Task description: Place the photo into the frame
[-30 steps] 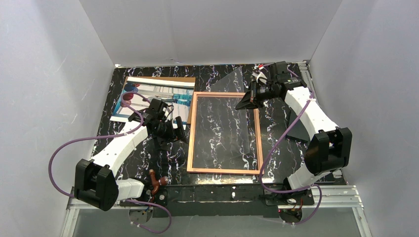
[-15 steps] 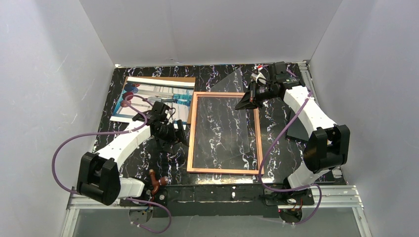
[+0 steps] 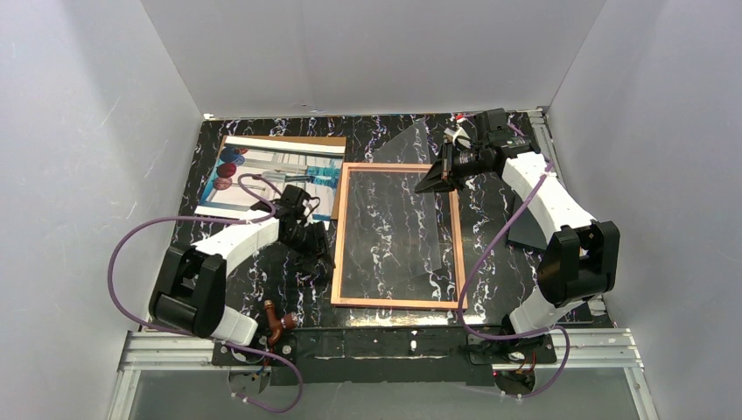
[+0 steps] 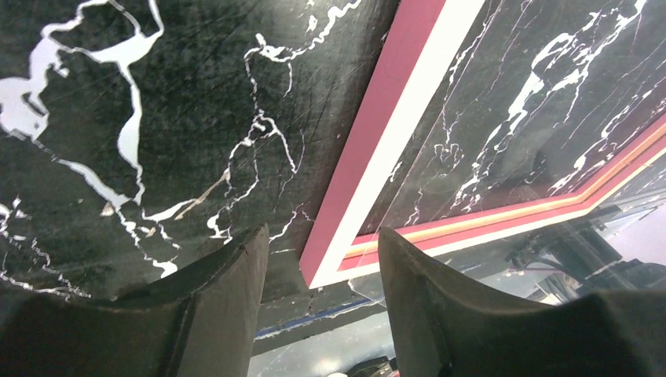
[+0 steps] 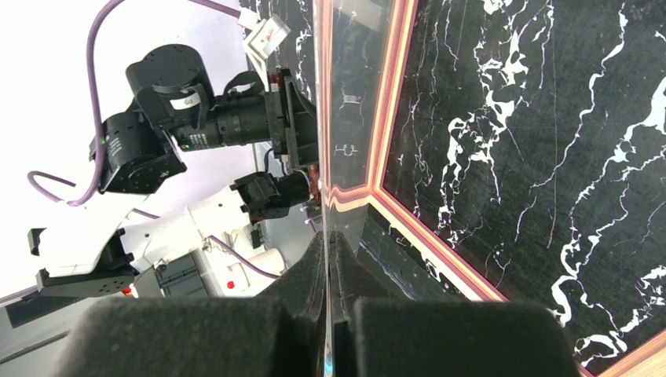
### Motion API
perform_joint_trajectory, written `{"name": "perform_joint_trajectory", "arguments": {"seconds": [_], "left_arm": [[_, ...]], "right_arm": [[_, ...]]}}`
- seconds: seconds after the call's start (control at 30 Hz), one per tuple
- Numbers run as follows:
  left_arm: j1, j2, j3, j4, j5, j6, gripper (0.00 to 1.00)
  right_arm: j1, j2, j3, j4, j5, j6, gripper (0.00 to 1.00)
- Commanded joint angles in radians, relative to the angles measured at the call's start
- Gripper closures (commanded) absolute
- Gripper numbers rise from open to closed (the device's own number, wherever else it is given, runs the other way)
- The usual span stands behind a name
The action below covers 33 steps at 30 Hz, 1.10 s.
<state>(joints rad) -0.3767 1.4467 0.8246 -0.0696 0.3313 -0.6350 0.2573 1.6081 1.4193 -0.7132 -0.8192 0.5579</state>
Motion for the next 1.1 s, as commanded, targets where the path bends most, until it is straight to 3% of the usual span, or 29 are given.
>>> {"name": "perform_joint_trajectory", "arguments": {"seconds": [0.0,0.73,1.07], "left_arm": [[-0.027,0.034,-0.015,-0.053,0.029,-0.005,0.49],[-0.086,0.149,0.001,-0.038,-0.005,-0.001,0.69],[-0.088,0.146,0.003,-0.060,-0.019,0.015,0.70]], "right_arm": [[-0.003,-0.020,0.015,0.056,-0.055,0.021,0.99],[-0.002,0.023,0.058,0.036,-0.038,-0.012,0.99],[-0.004,0.045,0.087,0.010,-0.017,-0.037,0.99]]}}
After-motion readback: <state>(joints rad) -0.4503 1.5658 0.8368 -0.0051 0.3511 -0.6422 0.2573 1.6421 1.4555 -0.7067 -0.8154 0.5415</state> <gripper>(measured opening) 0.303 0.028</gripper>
